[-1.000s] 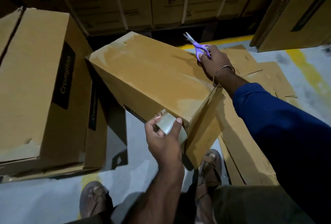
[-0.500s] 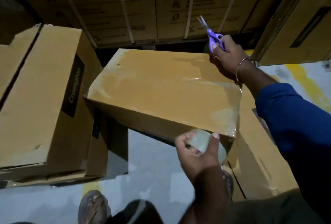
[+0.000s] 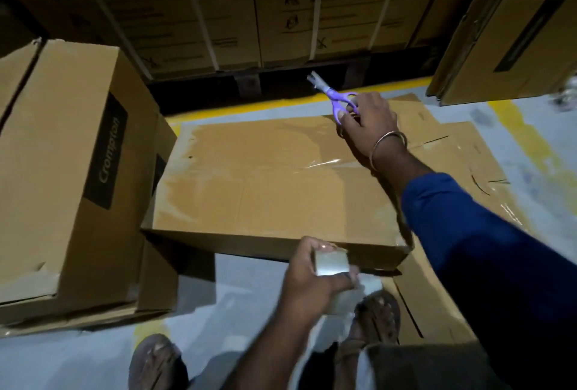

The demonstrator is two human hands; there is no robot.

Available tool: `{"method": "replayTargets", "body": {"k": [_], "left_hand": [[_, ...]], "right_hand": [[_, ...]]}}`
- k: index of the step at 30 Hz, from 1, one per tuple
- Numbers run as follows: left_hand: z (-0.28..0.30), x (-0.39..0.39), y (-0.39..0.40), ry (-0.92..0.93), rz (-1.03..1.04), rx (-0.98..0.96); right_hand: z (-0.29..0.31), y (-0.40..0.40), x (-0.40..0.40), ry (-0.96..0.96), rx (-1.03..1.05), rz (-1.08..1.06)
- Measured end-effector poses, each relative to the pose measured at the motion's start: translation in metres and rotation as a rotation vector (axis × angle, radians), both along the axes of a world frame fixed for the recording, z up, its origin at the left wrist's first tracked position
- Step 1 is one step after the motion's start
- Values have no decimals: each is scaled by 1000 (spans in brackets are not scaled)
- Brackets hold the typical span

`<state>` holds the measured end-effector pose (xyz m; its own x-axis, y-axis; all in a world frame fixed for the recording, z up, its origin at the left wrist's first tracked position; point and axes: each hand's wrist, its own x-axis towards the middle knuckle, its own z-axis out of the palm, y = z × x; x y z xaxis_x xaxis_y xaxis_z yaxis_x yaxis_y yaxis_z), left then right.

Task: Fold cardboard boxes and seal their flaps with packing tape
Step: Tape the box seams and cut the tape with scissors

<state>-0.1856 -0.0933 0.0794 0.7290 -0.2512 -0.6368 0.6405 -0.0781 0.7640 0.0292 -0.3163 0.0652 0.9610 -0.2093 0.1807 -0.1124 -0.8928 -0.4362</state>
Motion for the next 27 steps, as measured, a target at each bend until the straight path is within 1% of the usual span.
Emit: {"method": "replayTargets", "body": {"k": [3,5,6,7,8,10,11,13,14,16,17,19,23,25,27], "left_hand": [[42,42,51,-47,-175,34],[66,85,76,-150,-159,117],[75,113,85,-229,-129,171],[80,139,89,-312,-93,233],[82,163,90,-407,-49,305],[73,207,88,-603,17,481],[68,226,85,-673,-3,585],[59,257,76,-768,-132,795],[52,270,73,-814,-204,898],[36,290,66,-906,-301,1088],[26,298,63,-928,-333,1148],[5,313,55,-935,-396,1199],[-14,336,45,-996,-567,1294],[-20,346,43,-963,-648,1305],[-22,354,44,-880,-719,1290]], "right_hand": [[10,36,-23,-119,289,-130],[14,69,-53,-161,545,-222],[13,88,-74,-152,682,-282],[8,109,-96,-125,786,-343],[5,130,-118,-99,848,-388],[-9,172,-156,-84,1001,-425],[-15,192,-171,-85,1113,-428],[-24,222,-191,-29,1298,-420],[-27,232,-199,8,1320,-420],[-26,241,-205,78,1288,-427],[-27,243,-203,96,1295,-433],[-34,245,-197,123,1326,-437],[-44,247,-191,139,1309,-441],[-50,245,-189,131,1327,-457],[-56,242,-185,106,1358,-475]]}}
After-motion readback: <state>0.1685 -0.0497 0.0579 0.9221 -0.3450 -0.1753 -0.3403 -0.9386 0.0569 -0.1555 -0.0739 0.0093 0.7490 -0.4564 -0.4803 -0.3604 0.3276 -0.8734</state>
